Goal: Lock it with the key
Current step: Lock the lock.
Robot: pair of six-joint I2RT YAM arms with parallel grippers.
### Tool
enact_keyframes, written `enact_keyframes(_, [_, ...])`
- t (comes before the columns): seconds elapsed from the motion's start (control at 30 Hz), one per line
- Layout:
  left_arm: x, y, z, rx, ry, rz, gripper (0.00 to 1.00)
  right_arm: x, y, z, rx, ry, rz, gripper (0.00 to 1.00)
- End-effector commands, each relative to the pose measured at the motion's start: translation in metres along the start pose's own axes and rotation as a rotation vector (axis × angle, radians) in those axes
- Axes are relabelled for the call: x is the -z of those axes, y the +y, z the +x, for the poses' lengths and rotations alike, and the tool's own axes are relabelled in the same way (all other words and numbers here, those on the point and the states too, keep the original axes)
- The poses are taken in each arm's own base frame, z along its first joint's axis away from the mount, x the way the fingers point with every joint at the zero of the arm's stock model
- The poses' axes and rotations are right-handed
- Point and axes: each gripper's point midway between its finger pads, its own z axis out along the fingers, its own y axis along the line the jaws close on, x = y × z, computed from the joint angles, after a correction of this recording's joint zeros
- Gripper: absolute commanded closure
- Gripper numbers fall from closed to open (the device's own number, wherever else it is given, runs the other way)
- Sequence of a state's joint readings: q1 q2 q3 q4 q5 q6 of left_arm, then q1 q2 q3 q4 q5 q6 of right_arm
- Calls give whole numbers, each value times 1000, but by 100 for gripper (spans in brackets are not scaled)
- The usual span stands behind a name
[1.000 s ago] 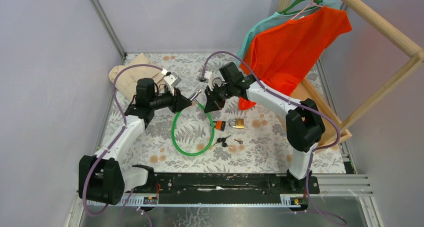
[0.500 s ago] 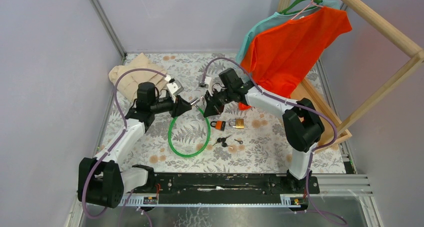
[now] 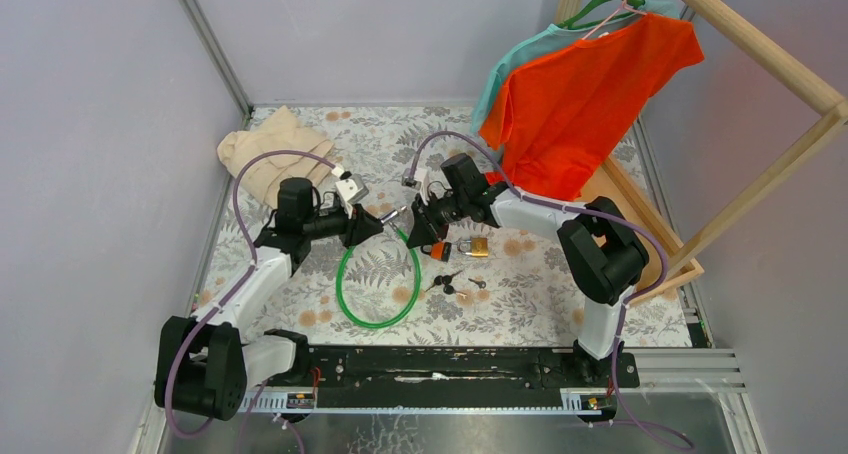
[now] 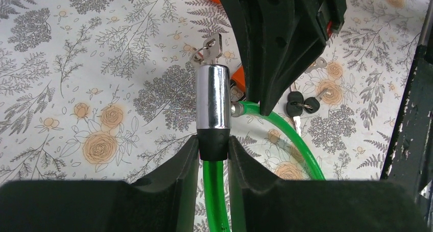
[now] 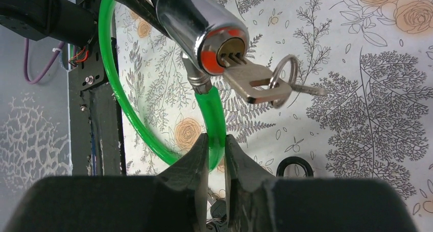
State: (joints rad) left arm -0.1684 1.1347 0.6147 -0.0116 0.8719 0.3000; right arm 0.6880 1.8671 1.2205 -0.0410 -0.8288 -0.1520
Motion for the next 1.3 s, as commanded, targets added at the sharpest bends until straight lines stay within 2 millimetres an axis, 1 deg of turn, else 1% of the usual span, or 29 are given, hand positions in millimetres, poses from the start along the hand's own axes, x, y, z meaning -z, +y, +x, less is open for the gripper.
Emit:
enact_keyframes(0.0, [-7, -13, -5, 35, -37, 55, 100, 6, 16, -55, 121, -178, -30, 79])
enact_keyframes(0.17, [-9, -7, -4, 63, -44, 28, 100, 3, 17, -46, 102, -187, -43, 74])
enact_keyframes(0.37, [-7, 0, -1, 97, -57, 10, 100, 3, 18, -37, 101, -196, -59, 72])
enact_keyframes(0.47, [-8, 0, -1, 103, -59, 11, 100, 1, 19, -32, 91, -192, -84, 74])
enact_keyframes(0.5, [-7, 0, -1, 105, -60, 9, 100, 1, 20, -33, 91, -195, -93, 77])
enact_keyframes(0.57, [-8, -1, -2, 102, -62, 14, 100, 1, 23, -36, 91, -199, -110, 86])
enact_keyframes(0.63, [-8, -1, -5, 92, -67, 21, 100, 3, 26, -46, 98, -200, -121, 94])
enact_keyframes(0.73, [-7, -2, -13, 74, -79, 40, 100, 10, 30, -62, 127, -185, -118, 99])
enact_keyframes(0.87, [-6, -6, -26, 48, -99, 75, 100, 24, 34, -89, 186, -182, -74, 100])
enact_keyframes(1.0, [-4, -7, -44, -3, -108, 106, 94, 40, 36, -114, 260, -187, -8, 100])
enact_keyframes(1.13, [-1, -10, -60, -57, -109, 140, 92, 52, 39, -139, 332, -211, 31, 100])
enact_keyframes(1.2, [1, -14, -66, -74, -118, 164, 92, 55, 37, -147, 361, -222, 60, 100])
enact_keyframes(1.27, [2, -19, -71, -85, -130, 193, 90, 58, 35, -150, 395, -222, 80, 100])
